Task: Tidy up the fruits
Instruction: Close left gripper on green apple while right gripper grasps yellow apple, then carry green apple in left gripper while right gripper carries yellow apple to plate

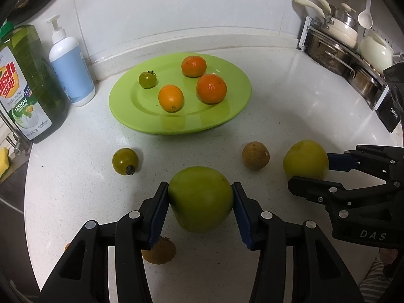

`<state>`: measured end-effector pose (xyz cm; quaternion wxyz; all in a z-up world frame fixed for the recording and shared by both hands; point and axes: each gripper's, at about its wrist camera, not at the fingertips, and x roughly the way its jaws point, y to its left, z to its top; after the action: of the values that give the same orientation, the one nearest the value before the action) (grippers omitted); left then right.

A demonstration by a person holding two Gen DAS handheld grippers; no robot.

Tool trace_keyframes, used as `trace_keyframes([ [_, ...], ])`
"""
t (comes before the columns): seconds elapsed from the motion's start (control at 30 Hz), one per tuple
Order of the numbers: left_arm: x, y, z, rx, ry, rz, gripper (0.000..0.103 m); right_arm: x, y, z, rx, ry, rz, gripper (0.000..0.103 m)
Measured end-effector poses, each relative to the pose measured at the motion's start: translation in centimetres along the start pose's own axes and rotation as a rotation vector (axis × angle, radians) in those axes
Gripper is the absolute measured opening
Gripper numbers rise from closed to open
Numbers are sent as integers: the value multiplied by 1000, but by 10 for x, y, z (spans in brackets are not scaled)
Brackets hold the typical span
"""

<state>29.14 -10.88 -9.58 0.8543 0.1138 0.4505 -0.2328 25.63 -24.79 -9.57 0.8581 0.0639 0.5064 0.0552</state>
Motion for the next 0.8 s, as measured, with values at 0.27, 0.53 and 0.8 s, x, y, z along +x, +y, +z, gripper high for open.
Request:
trace_keyframes([
  [0.27,-22,3,7,-18,-54,5,49,-12,3,6,-6,-36,9,51],
  [0.53,-48,8,23,-26,-135,19,49,-33,9,26,-28,-119,27,51],
  [0.8,-59,19,42,-25,-187,38,49,-43,16,56,-62,-195,47,51],
])
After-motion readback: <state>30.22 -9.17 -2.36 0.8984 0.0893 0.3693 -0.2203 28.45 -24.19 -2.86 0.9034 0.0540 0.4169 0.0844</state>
